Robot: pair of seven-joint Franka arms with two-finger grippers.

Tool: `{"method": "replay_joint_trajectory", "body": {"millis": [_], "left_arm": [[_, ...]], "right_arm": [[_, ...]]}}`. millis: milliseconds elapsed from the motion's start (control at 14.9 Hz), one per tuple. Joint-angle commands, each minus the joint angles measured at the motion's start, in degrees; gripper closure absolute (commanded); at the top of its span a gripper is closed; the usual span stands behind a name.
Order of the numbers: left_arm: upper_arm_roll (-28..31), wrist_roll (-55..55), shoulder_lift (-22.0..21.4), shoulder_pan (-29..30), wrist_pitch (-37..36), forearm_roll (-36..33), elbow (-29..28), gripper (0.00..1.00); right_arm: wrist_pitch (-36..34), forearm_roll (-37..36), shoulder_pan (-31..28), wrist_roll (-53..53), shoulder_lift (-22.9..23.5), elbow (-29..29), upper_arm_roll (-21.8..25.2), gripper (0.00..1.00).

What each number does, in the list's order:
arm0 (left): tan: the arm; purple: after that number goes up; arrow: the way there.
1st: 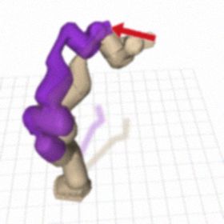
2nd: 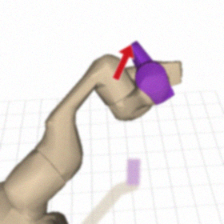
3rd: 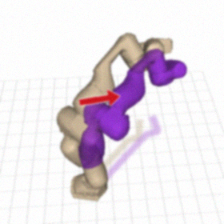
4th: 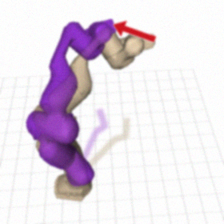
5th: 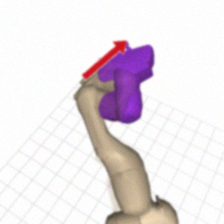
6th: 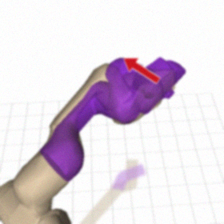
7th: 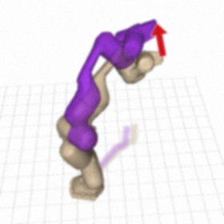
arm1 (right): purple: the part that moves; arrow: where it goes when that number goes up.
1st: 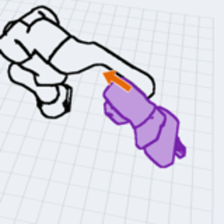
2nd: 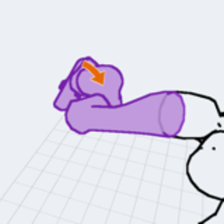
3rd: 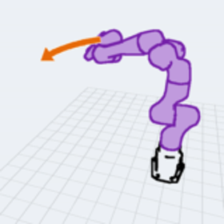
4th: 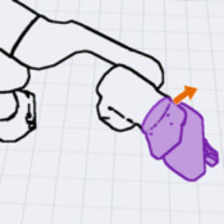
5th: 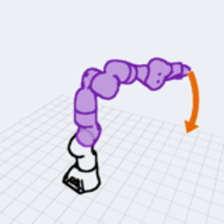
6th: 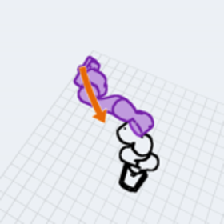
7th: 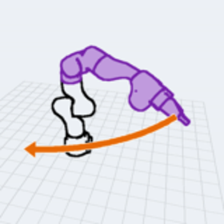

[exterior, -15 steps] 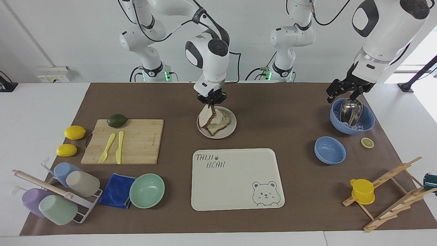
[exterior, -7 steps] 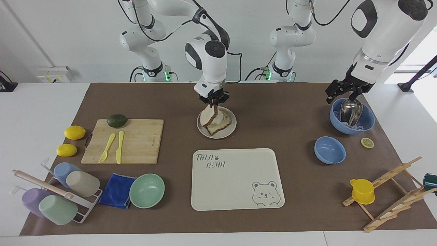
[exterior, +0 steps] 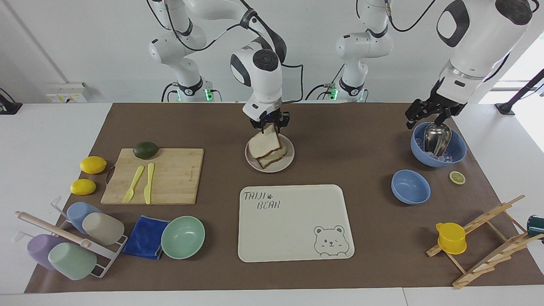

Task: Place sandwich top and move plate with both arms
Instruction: 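Release the bread with the right gripper while the left gripper reaches the plate, then grasp the rim of the white plate with the left gripper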

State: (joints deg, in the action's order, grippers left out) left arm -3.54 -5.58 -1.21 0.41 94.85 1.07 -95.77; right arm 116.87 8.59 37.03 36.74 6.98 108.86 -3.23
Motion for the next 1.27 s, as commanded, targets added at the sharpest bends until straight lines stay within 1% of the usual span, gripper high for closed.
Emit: {"method": "replay_joint_trajectory", "body": {"millis": [0, 134, 268, 335, 468, 535, 602, 736, 937, 1070, 1137, 1204], "left_arm": [[-0.06, -0.39, -2.39, -0.23, 3.22, 0.25, -4.06, 0.00], [-0.58, -1.09, -3.10, -0.75, 5.86, 0.60, -7.40, 0.00], [-0.59, -2.15, -3.36, -3.38, 8.58, 1.04, -10.30, 0.00], [-0.59, -3.37, -3.36, -4.52, 10.33, 2.52, -11.88, 0.00], [-0.59, -6.35, -3.19, -8.56, 15.51, 4.46, -16.26, 0.00], [-0.59, -8.63, -3.10, -11.10, 18.15, 4.55, -18.81, 0.00], [-0.59, -10.57, -2.75, -13.39, 20.43, 4.47, -21.19, 0.00], [-0.59, -13.21, -1.44, -17.96, 25.97, 4.82, -25.93, 0.00], [-0.59, -14.19, -0.12, -23.24, 35.37, 7.44, -32.70, 0.00], [-0.59, -14.19, 1.02, -25.27, 38.90, 8.42, -34.65, 0.00], [-0.59, -14.28, 2.25, -26.93, 39.52, 8.60, -34.74, 0.00], [-0.59, -14.28, 2.87, -27.64, 40.14, 8.60, -34.66, 0.00]], "right_arm": [[-6.45, 1.25, -5.35, -1.92, -3.54, -2.33, 0.33, 0.00], [-11.12, 1.25, -10.54, -5.35, -6.44, -2.43, 0.50, 0.00], [-16.82, 1.16, -18.44, -11.05, -8.37, -2.43, 0.51, 0.00], [-19.46, 1.16, -22.22, -14.65, -9.43, -2.51, 0.51, 0.00], [-25.08, 0.28, -29.17, -20.72, -12.06, -2.60, 0.68, 0.00], [-26.59, 0.28, -31.81, -22.40, -13.03, -2.78, 0.94, 0.00], [-27.65, -0.24, -32.97, -22.77, -13.57, -2.87, 1.03, 0.00], [-28.89, -4.71, -34.47, -23.03, -13.05, -5.40, 0.95, 0.00], [-29.15, -5.25, -35.09, -23.82, -11.64, -7.43, 0.86, 0.00], [-30.38, -5.78, -34.92, -25.22, -8.58, -11.11, 1.03, 0.00], [-31.95, -7.09, -34.92, -26.27, -5.69, -15.39, 1.21, 0.00], [-33.45, -7.54, -34.74, -26.55, -3.92, -18.39, 1.73, 0.00]]}}
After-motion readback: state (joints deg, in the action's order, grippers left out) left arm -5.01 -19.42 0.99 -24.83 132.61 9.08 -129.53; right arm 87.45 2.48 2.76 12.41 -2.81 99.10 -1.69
